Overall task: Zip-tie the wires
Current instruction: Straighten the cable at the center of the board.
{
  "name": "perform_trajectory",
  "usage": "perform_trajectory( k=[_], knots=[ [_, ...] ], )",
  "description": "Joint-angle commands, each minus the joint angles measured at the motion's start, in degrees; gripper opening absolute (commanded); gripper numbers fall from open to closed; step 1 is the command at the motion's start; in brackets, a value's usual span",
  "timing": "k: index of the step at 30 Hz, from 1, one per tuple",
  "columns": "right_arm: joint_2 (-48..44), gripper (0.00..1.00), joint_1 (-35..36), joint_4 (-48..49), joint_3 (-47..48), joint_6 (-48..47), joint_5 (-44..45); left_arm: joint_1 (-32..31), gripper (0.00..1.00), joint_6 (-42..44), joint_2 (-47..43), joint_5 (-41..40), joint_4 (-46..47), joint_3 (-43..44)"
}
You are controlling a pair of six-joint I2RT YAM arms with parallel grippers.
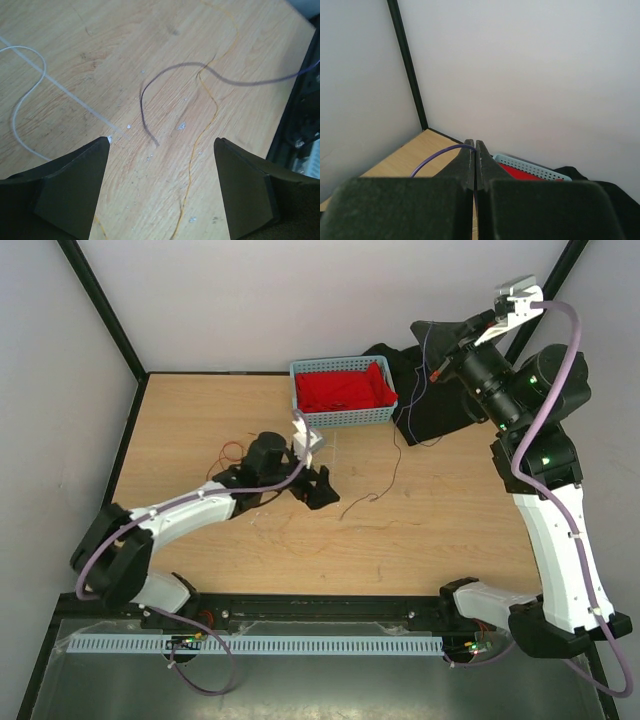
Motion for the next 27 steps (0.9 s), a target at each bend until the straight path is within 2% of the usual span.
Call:
perform_trajectory(
  k=[1,13,27],
  knots=[
    [-1.5,0.0,-0.1,2.5,0.7,0.2,0.1,-3.4,0.87,9.9,5.0,-2.0,1.4,3.5],
    [-2.0,0.0,-0.1,2.4,1.4,1.1,-1.4,-9.2,0.86,10.8,21.8,-5.7,2.0,14.0],
    [-3.5,0.0,-0.1,2.4,0.6,0.6,-0.6,-12.5,0.84,10.7,32.8,-1.9,5.2,23.9]
  ],
)
